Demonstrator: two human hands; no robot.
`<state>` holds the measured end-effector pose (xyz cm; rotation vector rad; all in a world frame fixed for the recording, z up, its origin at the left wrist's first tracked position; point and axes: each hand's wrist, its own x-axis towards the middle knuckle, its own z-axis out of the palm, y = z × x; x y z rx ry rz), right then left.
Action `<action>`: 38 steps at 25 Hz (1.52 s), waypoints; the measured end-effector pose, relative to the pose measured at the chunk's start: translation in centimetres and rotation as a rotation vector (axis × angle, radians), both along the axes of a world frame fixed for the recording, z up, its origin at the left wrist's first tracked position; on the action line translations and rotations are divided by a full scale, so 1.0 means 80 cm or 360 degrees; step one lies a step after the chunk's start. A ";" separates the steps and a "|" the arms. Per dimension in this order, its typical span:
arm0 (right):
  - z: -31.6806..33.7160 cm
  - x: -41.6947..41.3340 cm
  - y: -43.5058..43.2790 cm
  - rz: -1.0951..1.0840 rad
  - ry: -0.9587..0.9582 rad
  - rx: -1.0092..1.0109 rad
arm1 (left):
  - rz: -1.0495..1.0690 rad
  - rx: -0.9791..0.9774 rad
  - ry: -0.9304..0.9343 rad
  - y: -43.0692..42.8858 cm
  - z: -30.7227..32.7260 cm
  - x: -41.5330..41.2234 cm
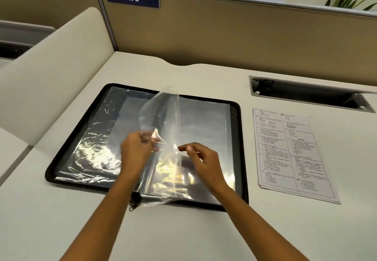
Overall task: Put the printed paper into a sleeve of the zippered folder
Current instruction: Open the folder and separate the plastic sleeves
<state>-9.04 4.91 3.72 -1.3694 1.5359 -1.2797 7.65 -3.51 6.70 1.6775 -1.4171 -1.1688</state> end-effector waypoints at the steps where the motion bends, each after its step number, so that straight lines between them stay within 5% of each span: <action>1: -0.005 -0.005 0.001 -0.0033 0.0161 -0.0007 | 0.0026 0.0052 -0.0076 -0.018 -0.001 0.018; 4: -0.027 -0.021 0.007 0.0026 0.0633 0.0107 | 0.0204 0.0235 -0.0295 -0.060 0.005 0.072; 8: -0.049 -0.021 0.017 0.0052 0.0851 0.0066 | 0.0517 -0.0219 -0.1191 -0.059 0.012 0.097; 10: -0.057 -0.017 0.015 0.0019 0.0964 0.0000 | 0.0316 -0.0536 -0.1103 -0.043 0.006 0.078; 13: -0.063 -0.015 0.005 0.0023 0.1082 0.0054 | -0.0481 -0.0417 -0.0745 -0.007 -0.023 0.027; 16: -0.066 -0.033 -0.025 -0.0010 0.1171 0.0149 | -0.1063 -0.0510 -0.1017 0.022 -0.067 -0.014; 22: -0.068 -0.104 -0.103 -0.0133 0.1294 0.0314 | -0.1176 -0.0867 -0.1374 0.052 -0.106 -0.032; 29: -0.071 -0.155 -0.130 -0.0284 0.1375 0.0317 | -0.1131 -0.0870 -0.1367 0.061 -0.111 -0.036; 38: -0.057 -0.155 -0.058 -0.0649 0.0816 -0.0061 | -0.1143 -0.0865 -0.1322 0.062 -0.110 -0.036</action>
